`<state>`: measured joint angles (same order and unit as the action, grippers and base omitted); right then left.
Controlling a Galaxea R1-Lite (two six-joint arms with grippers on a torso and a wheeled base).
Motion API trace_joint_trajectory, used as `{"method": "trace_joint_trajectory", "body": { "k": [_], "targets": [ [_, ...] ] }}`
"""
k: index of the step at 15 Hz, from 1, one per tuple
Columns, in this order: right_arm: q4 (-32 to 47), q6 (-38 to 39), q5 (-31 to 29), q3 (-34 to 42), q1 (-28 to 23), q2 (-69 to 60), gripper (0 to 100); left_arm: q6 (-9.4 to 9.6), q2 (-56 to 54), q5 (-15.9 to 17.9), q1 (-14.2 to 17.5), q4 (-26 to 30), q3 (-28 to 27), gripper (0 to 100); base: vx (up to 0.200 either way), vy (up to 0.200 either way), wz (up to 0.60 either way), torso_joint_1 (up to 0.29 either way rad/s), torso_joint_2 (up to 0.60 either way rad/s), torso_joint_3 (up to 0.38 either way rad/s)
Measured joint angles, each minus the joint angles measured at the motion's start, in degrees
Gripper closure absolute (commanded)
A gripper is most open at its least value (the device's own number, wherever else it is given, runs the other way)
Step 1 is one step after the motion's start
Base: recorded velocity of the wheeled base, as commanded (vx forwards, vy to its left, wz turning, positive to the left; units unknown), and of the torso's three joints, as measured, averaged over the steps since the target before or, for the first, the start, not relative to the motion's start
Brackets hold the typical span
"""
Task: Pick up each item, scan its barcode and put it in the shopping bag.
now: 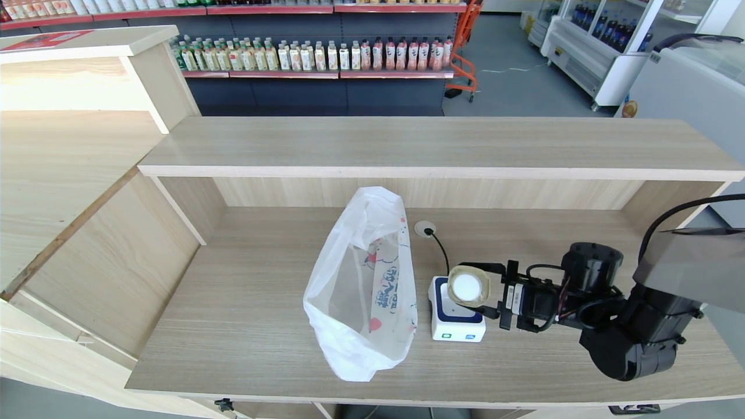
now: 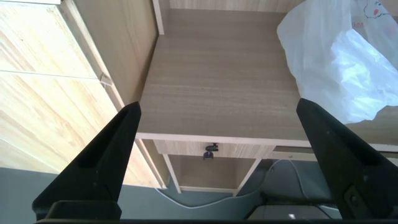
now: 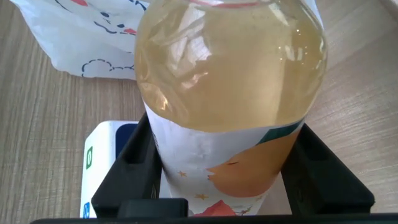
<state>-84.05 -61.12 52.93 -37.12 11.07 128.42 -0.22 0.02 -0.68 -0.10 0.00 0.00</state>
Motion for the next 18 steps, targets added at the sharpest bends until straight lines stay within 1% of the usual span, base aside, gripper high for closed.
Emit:
{"method": "trace_joint_trajectory", "body": {
  "k": [6,12,15,18],
  "targets": [
    [-0.2,1.0,0.0,-4.6,2.1,3.2,100,-0.02,0.0,0.0,0.0,0.0,0.0,0,0.0,0.0,0.0,0.0,0.0,0.0],
    [-2.3,1.4,-0.1,-5.2,2.5,5.4,100,0.0,0.0,0.0,0.0,0.0,0.0,0,0.0,0.0,0.0,0.0,0.0,0.0],
    [-2.2,4.8,-0.2,-5.1,2.3,4.9,100,-0.02,0.0,0.0,0.0,0.0,0.0,0,0.0,0.0,0.0,0.0,0.0,0.0],
    [-1.3,11.2,-0.6,-4.8,1.2,1.9,100,0.0,0.0,0.0,0.0,0.0,0.0,0,0.0,0.0,0.0,0.0,0.0,0.0]
  ]
}}
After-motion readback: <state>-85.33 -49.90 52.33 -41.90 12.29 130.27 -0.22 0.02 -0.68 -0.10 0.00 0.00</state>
